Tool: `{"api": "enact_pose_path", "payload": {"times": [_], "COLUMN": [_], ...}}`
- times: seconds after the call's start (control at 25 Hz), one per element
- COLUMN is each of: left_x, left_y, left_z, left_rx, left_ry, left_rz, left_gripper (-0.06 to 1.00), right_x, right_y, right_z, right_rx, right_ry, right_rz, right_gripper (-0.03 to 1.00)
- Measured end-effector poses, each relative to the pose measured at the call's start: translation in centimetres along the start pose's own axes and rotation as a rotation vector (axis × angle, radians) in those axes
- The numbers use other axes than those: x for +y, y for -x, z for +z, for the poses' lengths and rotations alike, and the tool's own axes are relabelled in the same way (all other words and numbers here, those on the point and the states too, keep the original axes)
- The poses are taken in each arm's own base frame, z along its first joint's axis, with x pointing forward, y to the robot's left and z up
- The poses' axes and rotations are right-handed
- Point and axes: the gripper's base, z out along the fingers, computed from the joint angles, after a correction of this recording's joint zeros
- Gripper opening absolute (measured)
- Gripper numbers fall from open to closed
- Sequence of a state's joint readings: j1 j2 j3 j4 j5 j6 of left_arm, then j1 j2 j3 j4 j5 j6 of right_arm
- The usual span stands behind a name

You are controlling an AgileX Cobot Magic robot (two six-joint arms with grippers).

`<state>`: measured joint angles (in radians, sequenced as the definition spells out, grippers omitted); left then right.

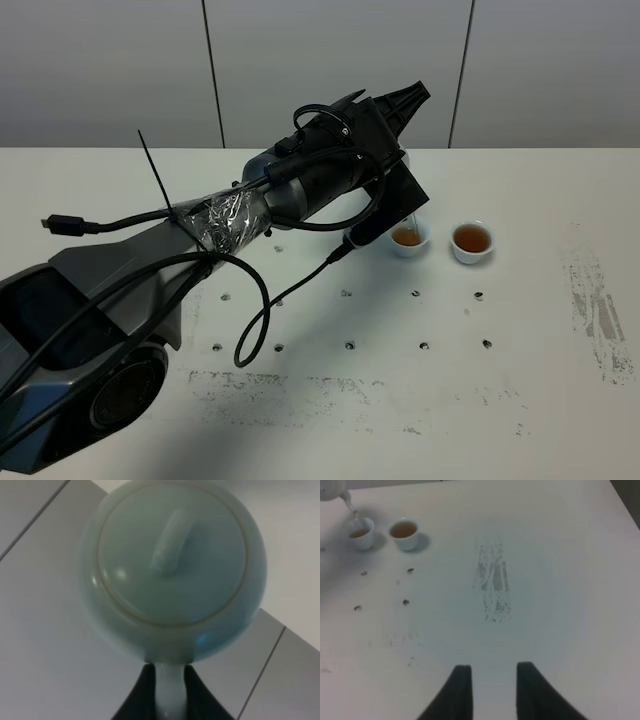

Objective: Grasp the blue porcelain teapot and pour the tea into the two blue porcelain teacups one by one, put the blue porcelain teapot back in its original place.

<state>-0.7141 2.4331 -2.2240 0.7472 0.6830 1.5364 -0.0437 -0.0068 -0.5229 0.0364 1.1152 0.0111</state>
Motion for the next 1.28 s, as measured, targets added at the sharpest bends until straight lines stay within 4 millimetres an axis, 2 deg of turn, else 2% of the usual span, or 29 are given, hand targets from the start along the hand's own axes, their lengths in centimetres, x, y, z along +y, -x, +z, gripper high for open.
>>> {"api": "enact_pose_path", "payload": {"times": [0.4, 1.28], "left_x": [-0.24, 0.04], "left_y": [0.77, 0.52], "left_z": [0.27, 0.26], "left_rx": [0.006, 0.034], "left_ry": [-0.003, 0.027], "left_rz": [0.044, 0.074], "left_gripper": [0.11, 0.11], "right_x": [0.0, 0.0], "right_y": [0.0, 0.0], "right_z": [0.0, 0.0], "right_rx": [0.0, 0.0], "right_ry": [0.0, 0.0], "right_rz": [0.0, 0.0], "right_gripper": [0.23, 0.23]}}
